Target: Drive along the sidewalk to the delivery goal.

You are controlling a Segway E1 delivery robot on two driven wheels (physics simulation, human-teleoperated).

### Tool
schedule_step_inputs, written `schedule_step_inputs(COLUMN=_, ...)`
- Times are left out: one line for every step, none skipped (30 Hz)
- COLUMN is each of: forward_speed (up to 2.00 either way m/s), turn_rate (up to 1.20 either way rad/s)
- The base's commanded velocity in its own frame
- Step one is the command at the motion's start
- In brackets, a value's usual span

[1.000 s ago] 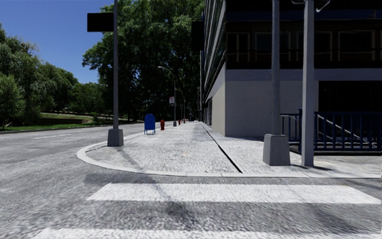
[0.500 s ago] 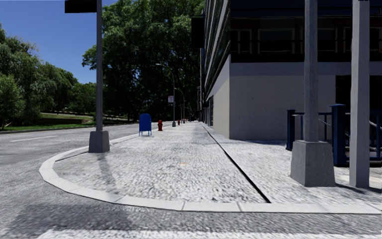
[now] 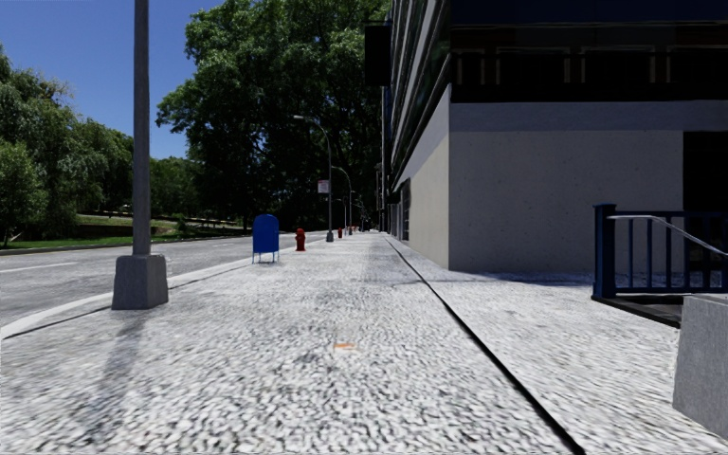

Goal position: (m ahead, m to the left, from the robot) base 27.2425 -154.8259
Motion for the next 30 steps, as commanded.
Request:
schedule_step_inputs(forward_speed=2.0, turn_rate=0.0)
schedule_step_inputs(forward_speed=2.0, turn_rate=0.0)
schedule_step_inputs(forward_speed=2.0, turn_rate=0.0)
schedule_step_inputs(forward_speed=2.0, turn_rate=0.0)
schedule_step_inputs(forward_speed=2.0, turn_rate=0.0)
schedule_step_inputs(forward_speed=2.0, turn_rate=0.0)
schedule_step_inputs(forward_speed=2.0, turn_rate=0.0)
schedule_step_inputs(forward_speed=2.0, turn_rate=0.0)
schedule_step_inputs(forward_speed=2.0, turn_rate=0.0)
schedule_step_inputs(forward_speed=2.0, turn_rate=0.0)
schedule_step_inputs(forward_speed=2.0, turn_rate=0.0)
schedule_step_inputs(forward_speed=2.0, turn_rate=0.0)
schedule_step_inputs(forward_speed=2.0, turn_rate=0.0)
schedule_step_inputs(forward_speed=2.0, turn_rate=0.0)
schedule_step_inputs(forward_speed=2.0, turn_rate=0.0)
schedule_step_inputs(forward_speed=2.0, turn_rate=0.0)
schedule_step_inputs(forward_speed=2.0, turn_rate=0.0)
schedule_step_inputs(forward_speed=2.0, turn_rate=0.0)
schedule_step_inputs(forward_speed=2.0, turn_rate=0.0)
schedule_step_inputs(forward_speed=2.0, turn_rate=0.0)
schedule_step_inputs(forward_speed=2.0, turn_rate=0.0)
schedule_step_inputs(forward_speed=2.0, turn_rate=0.0)
schedule_step_inputs(forward_speed=2.0, turn_rate=0.0)
schedule_step_inputs(forward_speed=2.0, turn_rate=0.0)
schedule_step_inputs(forward_speed=2.0, turn_rate=0.0)
schedule_step_inputs(forward_speed=2.0, turn_rate=0.0)
schedule_step_inputs(forward_speed=2.0, turn_rate=0.0)
schedule_step_inputs(forward_speed=2.0, turn_rate=0.0)
schedule_step_inputs(forward_speed=2.0, turn_rate=0.0)
schedule_step_inputs(forward_speed=2.0, turn_rate=0.0)
